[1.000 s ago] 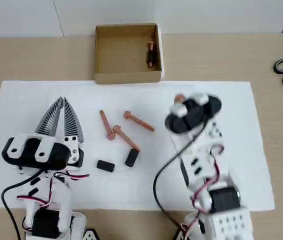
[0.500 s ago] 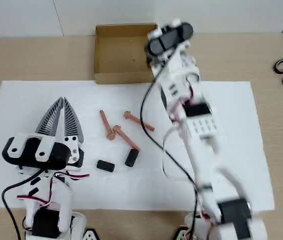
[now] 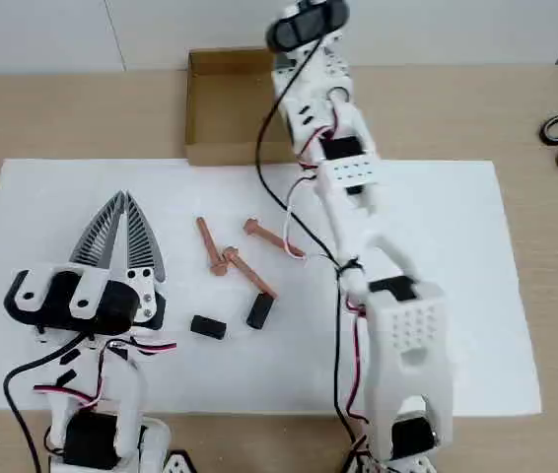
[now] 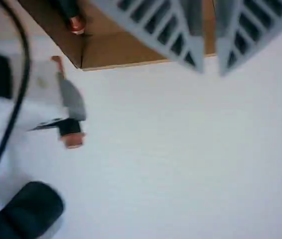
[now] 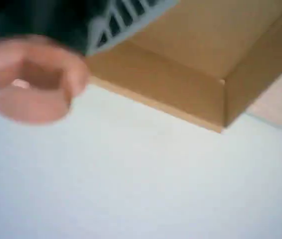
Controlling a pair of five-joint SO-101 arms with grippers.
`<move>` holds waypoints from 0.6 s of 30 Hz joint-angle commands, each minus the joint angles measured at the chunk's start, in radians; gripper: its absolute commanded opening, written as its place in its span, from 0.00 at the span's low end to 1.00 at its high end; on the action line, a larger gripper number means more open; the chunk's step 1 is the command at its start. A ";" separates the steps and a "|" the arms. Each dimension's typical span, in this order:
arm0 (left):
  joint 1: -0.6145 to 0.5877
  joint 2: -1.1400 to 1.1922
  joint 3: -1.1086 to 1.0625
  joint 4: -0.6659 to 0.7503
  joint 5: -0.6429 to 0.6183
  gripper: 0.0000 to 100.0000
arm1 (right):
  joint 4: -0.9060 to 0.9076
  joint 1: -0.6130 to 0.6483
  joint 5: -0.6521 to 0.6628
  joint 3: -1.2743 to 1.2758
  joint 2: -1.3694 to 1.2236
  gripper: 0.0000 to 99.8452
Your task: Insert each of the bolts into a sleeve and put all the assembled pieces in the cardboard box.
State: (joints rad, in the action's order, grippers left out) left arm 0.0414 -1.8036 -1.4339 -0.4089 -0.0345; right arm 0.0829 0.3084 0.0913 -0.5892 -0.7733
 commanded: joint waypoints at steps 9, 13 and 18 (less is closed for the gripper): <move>-0.005 -0.012 0.004 0.000 -0.005 0.01 | 0.102 0.038 -0.011 -0.552 -0.355 0.00; -0.005 -0.012 0.002 0.000 -0.005 0.01 | 0.127 0.036 -0.011 -0.617 -0.440 0.01; -0.005 -0.012 0.002 0.000 -0.005 0.01 | 0.194 0.041 -0.011 -0.629 -0.478 0.03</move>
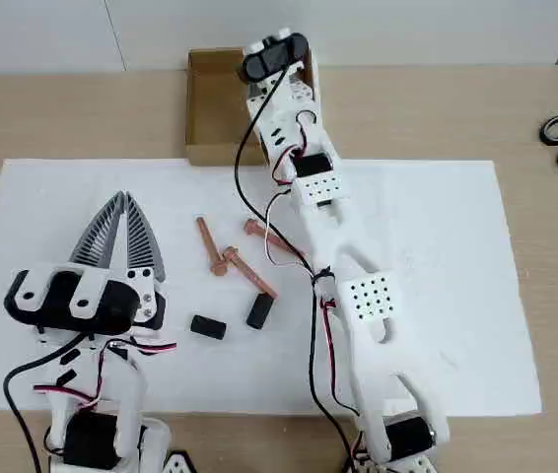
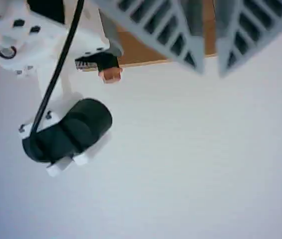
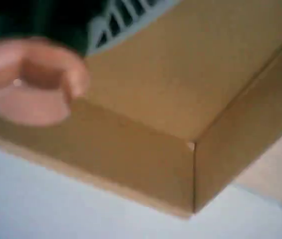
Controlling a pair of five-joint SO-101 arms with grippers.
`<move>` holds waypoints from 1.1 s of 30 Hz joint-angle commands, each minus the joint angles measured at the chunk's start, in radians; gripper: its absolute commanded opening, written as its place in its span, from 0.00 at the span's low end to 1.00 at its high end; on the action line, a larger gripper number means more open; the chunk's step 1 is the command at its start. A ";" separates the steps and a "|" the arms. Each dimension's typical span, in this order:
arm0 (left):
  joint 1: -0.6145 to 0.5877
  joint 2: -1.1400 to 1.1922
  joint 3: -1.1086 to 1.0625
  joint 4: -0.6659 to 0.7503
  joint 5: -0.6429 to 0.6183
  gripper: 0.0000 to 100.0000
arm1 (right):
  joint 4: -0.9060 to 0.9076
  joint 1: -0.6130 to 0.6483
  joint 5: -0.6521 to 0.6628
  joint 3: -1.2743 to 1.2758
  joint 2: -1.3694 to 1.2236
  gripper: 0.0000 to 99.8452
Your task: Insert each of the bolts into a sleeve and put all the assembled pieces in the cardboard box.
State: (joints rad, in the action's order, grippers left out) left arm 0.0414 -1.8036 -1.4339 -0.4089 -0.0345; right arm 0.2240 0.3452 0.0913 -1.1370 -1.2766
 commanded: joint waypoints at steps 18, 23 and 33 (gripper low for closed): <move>-0.011 -0.012 0.004 -0.021 0.000 0.01 | 0.664 0.007 -0.080 -0.338 0.117 0.23; -0.069 -0.012 0.005 -0.132 -0.003 0.01 | 1.056 0.005 -0.150 -0.520 0.200 0.23; -0.107 -0.012 0.008 -0.180 0.000 0.01 | 1.465 0.048 -0.038 -0.539 0.331 0.23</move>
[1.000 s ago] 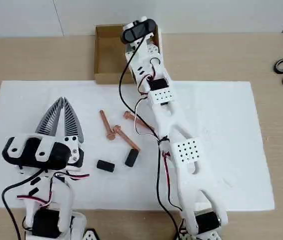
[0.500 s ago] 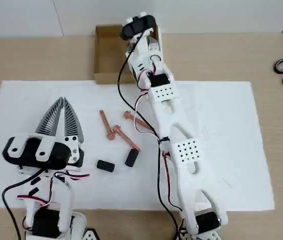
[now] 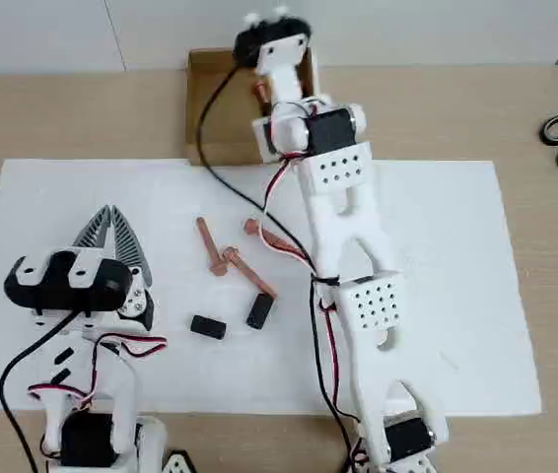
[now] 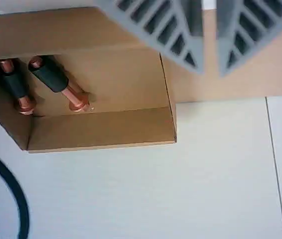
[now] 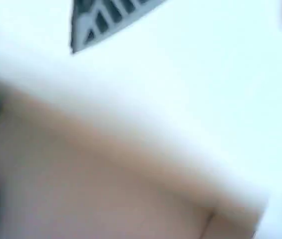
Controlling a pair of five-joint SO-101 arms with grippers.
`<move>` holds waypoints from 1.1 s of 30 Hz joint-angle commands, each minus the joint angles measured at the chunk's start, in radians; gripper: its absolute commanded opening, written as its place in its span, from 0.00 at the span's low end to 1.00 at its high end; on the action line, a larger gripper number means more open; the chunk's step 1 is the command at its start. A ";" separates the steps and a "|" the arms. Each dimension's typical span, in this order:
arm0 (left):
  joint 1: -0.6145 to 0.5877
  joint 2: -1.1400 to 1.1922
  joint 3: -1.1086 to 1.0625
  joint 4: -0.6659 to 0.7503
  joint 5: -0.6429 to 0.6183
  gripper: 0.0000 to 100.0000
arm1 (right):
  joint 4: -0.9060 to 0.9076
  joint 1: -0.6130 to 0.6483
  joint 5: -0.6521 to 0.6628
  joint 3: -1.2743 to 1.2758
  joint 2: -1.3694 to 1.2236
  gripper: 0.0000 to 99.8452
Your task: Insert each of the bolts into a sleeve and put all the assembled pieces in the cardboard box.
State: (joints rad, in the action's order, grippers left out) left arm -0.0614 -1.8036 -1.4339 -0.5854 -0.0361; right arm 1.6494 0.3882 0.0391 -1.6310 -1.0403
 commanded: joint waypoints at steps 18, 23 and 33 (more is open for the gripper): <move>-0.003 -0.012 0.008 -0.003 0.002 0.01 | 0.047 0.108 0.058 0.818 0.535 0.23; -0.005 -0.012 0.008 -0.037 0.002 0.01 | 0.045 0.252 0.055 1.129 0.723 0.23; -0.123 -0.012 0.010 -0.204 0.005 0.01 | 0.048 0.312 0.060 1.226 0.843 0.23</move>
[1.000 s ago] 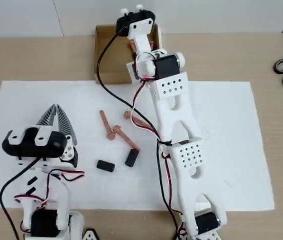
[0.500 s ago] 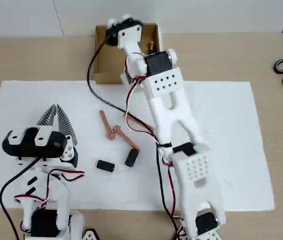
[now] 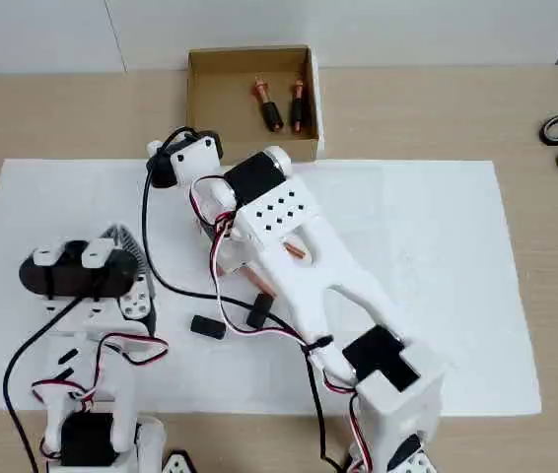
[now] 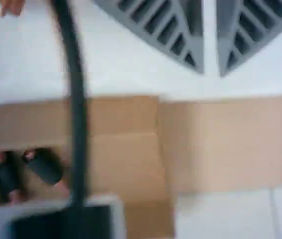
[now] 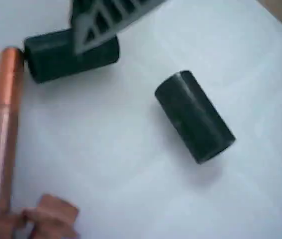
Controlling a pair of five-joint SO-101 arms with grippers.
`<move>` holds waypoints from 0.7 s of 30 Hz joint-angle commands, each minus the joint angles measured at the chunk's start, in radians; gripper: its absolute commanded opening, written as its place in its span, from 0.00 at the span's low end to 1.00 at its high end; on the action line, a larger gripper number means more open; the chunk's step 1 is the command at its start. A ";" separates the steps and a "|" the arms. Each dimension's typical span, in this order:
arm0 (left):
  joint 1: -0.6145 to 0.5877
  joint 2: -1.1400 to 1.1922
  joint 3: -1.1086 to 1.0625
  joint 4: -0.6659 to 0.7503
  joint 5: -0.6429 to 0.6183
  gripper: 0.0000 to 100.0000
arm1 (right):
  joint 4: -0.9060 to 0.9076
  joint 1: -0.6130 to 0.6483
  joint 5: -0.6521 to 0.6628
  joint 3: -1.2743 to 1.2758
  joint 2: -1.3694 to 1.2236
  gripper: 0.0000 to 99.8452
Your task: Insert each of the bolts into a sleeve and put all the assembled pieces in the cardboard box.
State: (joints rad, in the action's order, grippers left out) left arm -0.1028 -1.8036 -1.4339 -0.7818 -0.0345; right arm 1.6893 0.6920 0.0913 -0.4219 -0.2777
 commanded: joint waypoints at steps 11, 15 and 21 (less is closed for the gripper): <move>-0.713 -0.012 0.007 -0.015 0.002 0.01 | 0.005 0.202 0.009 0.318 0.220 0.23; -0.890 -0.012 0.005 -0.060 0.002 0.01 | 0.004 0.275 0.009 0.359 0.222 0.23; -1.148 -0.012 0.005 -0.175 0.002 0.01 | -0.008 0.341 0.057 0.361 0.220 0.23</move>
State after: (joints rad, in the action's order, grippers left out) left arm -1.1508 -1.8036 -1.4339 -0.9260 -0.0345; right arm 1.6878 1.0081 0.1112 -0.0614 -0.1135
